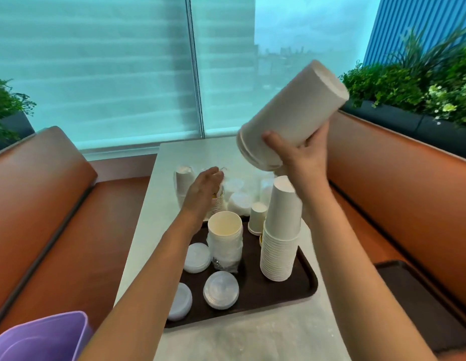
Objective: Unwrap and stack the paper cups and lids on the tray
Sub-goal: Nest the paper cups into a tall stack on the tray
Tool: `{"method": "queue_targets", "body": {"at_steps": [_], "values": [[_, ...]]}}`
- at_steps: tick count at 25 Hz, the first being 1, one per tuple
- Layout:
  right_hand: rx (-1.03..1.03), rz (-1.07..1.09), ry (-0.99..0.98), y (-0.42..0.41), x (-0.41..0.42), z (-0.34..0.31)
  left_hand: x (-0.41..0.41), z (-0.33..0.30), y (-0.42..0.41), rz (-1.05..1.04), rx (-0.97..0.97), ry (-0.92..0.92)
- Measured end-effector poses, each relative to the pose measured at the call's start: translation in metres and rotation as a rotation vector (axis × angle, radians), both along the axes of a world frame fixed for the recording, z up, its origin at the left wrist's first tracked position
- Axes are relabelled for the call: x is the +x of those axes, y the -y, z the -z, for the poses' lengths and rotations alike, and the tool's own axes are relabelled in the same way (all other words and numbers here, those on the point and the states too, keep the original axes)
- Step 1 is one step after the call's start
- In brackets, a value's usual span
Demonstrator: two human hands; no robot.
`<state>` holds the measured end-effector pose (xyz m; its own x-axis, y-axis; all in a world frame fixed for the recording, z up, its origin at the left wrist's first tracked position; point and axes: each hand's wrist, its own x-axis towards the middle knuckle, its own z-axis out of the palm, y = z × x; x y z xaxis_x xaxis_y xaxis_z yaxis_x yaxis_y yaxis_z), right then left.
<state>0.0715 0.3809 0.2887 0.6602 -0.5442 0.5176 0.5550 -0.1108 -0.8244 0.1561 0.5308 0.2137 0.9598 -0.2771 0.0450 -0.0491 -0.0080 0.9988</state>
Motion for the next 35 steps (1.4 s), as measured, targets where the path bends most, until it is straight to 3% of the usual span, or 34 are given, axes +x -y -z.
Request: {"method": "queue_targets", "body": {"at_steps": [3, 5, 8, 14, 18, 21, 23, 24, 26, 28, 31, 35], "values": [[-0.357, 0.145, -0.179, 0.027, -0.012, -0.004, 0.013, 0.033, -0.002, -0.071, 0.44, 0.106], [-0.436, 0.151, -0.312, 0.039, -0.012, 0.012, 0.019, 0.058, -0.003, -0.036, 0.67, 0.134], [-0.442, 0.146, -0.413, 0.049, -0.002, 0.05, 0.024, 0.083, -0.001, -0.006, 0.826, 0.182], [-0.32, 0.067, -0.583, 0.055, 0.008, 0.125, 0.029, 0.1, 0.004, 0.027, 0.813, 0.215], [-0.222, 0.112, -0.528, 0.046, 0.005, 0.156, 0.027, 0.115, 0.004, 0.026, 0.731, 0.14], [-0.404, 0.399, -0.471, 0.041, 0.007, 0.157, 0.028, 0.124, 0.002, 0.025, 0.683, 0.056], [-0.645, 0.711, -0.205, 0.033, 0.004, 0.155, 0.027, 0.13, -0.001, 0.03, 0.643, 0.031], [-0.754, 0.761, -0.057, 0.026, 0.004, 0.154, 0.027, 0.134, -0.002, 0.033, 0.614, 0.024], [-0.925, 0.596, 0.094, 0.0, 0.003, 0.158, 0.024, 0.139, -0.003, 0.031, 0.549, 0.004], [-0.913, 0.232, 0.003, -0.027, 0.008, 0.172, 0.022, 0.145, -0.002, -0.001, 0.529, -0.017], [-0.596, -0.095, -0.408, -0.052, 0.02, 0.198, 0.016, 0.148, 0.001, -0.016, 0.556, -0.034], [-0.186, -0.205, -0.725, -0.05, 0.047, 0.232, 0.013, 0.158, -0.003, 0.061, 0.685, -0.05]]}}
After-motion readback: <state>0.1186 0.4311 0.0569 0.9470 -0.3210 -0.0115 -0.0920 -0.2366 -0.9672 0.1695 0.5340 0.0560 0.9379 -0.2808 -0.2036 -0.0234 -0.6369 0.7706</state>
